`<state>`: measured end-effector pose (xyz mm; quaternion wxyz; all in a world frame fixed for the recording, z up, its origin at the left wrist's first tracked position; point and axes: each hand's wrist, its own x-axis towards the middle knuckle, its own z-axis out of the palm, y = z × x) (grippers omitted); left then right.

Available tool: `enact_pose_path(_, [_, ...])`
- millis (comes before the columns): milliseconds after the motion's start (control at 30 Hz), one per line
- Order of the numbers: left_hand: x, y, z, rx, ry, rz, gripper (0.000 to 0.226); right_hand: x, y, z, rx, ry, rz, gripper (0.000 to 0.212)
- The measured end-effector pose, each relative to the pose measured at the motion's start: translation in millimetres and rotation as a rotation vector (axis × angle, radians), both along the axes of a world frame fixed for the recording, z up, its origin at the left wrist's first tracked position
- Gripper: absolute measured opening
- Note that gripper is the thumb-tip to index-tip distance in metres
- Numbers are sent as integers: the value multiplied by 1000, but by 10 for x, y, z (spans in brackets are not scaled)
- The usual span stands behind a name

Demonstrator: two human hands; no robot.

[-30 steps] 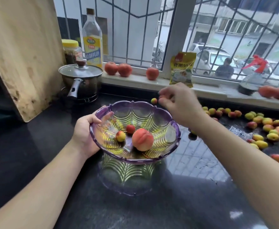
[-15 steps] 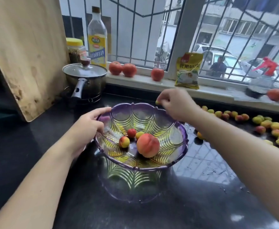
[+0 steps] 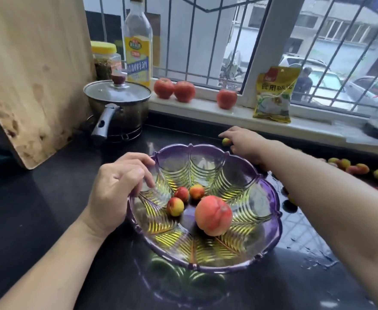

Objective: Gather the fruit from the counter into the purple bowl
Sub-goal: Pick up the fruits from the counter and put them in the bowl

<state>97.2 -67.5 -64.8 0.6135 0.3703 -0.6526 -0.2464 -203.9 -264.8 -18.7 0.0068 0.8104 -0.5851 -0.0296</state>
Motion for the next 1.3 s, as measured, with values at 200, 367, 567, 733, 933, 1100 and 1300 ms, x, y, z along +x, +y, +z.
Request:
enact_pose_path(200, [8, -42, -22, 3, -78, -8, 50, 133, -213, -99, -14, 85, 80, 39])
enact_pose_path(367, [-94, 11, -6, -122, -214, 56, 55, 132, 149, 243, -249, -411, -13, 27])
enact_pose_path(567, [-319, 176, 15, -308, -444, -61, 46, 170, 1462, 653, -203, -655, 87, 19])
enact_pose_path(733, [-475, 327, -16, -471, -569, 60, 47, 104, 1932, 390, -65, -334, 29, 23])
enact_pose_path(933, [-494, 386, -4, -463, -558, 127, 43, 226, 1881, 339, 28, -511, -168, 14])
enact_pose_path(1100, [-482, 382, -3, -459, -519, 125, 41, 451, 1736, 168, 37, -341, -209, 17])
enact_pose_path(1300, [-453, 366, -17, -432, -484, 112, 44, 371, 1770, 240, -52, -431, -192, 17])
